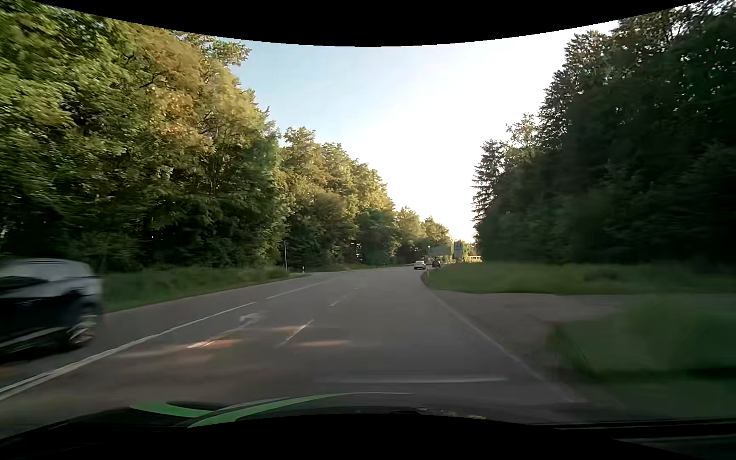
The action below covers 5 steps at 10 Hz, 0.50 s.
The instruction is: Follow the waypoints while adhering to traffic rules and regulations
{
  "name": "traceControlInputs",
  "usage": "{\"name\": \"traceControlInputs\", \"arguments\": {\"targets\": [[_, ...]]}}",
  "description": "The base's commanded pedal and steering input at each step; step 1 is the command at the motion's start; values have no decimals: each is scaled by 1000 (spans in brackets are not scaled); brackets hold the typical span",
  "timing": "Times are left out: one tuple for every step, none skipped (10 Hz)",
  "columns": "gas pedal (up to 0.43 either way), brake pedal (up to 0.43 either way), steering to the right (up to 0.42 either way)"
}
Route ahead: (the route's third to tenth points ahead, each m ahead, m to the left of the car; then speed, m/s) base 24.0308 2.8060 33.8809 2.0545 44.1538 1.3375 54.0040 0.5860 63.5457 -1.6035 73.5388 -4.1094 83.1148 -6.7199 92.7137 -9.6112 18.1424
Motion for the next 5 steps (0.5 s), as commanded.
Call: {"name": "traceControlInputs", "arguments": {"targets": [[169,0,13],[157,0,13],[138,0,13],[130,0,14],[130,0,14]]}}
